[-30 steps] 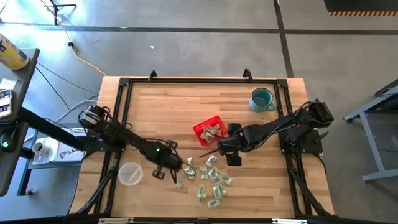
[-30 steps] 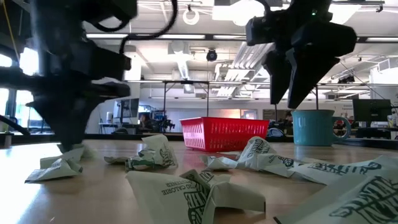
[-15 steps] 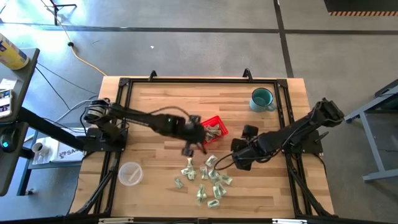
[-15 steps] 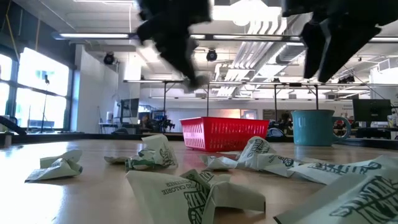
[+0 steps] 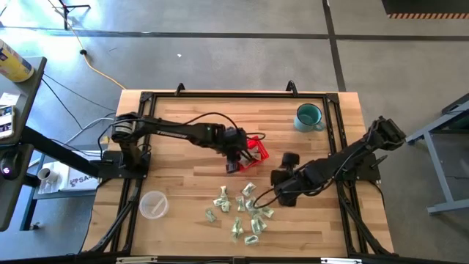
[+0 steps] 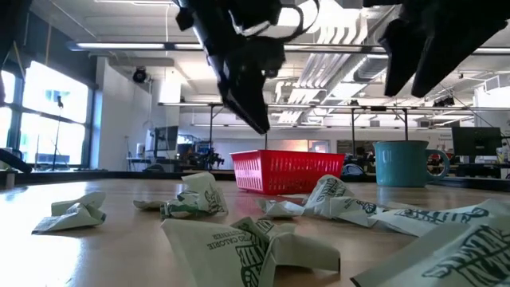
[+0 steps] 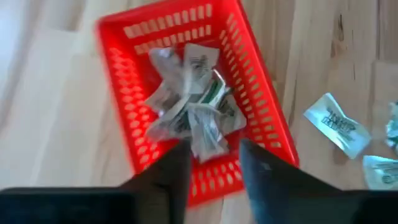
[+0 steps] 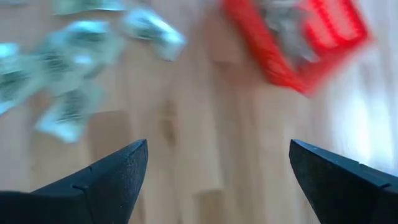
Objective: Pick and place items into bin
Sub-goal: Put the stevia packet into the red bin
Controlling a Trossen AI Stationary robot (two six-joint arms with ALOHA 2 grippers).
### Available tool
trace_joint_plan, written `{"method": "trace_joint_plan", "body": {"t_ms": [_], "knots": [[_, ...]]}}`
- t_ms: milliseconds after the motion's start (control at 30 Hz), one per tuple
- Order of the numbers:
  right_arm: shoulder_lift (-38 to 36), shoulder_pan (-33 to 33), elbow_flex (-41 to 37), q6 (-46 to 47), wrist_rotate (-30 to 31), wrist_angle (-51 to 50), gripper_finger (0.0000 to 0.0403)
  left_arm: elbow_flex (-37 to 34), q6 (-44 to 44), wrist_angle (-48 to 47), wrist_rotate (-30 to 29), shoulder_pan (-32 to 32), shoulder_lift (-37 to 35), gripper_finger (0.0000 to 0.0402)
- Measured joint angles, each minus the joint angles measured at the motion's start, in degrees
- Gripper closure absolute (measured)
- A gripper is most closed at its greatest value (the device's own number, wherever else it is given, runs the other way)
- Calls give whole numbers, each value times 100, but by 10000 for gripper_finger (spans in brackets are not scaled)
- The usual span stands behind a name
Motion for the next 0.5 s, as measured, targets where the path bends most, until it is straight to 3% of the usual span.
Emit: {"method": "trace_joint_plan", "body": {"t_ms": [133,233,367,500], "knots": [[341,0,0,-1031,-745,551,22,13,-262,-666,-25,-221,-341,162],[745,71,-2,-1200,-1319,999,22,-39,-401,-1398,-273,-482,-522,136],[1215,193,-6,-528,-1498,1522,22,-362,-594,-1829,-775,-881,-768,134],[1526,327,-8,393,-1474,1840,30,-764,-760,-1767,-815,-1172,-962,154]]}}
